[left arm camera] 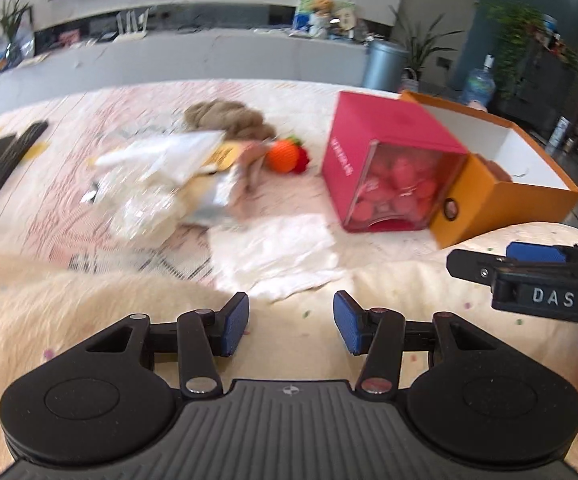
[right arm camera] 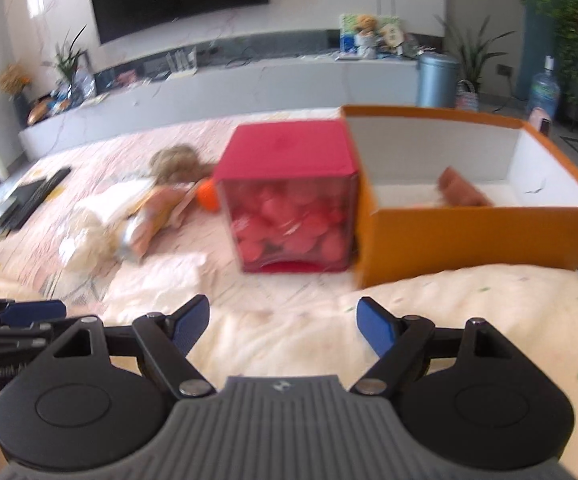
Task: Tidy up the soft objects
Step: 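Withdraw both tools from the box back over the bed, then grasp the white tissue with the right gripper while the left gripper grasps the plastic bag, then carry the tissue and plastic bag into the orange box with both grippers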
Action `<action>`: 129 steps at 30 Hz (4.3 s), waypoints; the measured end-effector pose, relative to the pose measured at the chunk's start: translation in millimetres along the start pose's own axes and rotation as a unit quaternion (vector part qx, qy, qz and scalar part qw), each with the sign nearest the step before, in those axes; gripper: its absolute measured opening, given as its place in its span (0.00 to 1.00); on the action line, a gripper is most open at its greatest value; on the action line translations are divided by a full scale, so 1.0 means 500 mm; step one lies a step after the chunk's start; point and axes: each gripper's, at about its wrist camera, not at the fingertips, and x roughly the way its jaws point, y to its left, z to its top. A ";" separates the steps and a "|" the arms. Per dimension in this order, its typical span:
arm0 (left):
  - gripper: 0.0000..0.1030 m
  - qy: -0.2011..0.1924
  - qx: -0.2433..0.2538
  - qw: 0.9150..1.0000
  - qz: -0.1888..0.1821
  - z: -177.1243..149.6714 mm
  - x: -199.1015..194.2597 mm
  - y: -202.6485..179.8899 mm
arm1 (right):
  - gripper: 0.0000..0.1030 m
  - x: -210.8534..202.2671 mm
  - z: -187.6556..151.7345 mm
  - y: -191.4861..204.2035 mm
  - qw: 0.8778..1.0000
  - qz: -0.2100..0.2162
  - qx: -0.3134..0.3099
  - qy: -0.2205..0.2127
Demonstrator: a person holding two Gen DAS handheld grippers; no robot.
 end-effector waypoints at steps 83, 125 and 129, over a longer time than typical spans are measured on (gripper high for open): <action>0.82 0.004 -0.207 0.975 0.075 0.114 0.164 0.254 | 0.18 0.304 0.102 0.201 0.981 0.076 -0.179 -0.002; 0.41 -0.083 -0.145 0.985 0.042 0.067 0.033 0.152 | 0.15 0.150 0.099 0.145 0.984 0.146 -0.106 -0.006; 0.41 -0.092 -0.145 0.985 -0.008 0.073 0.003 0.117 | 0.15 0.079 0.110 0.113 0.985 0.151 -0.082 -0.029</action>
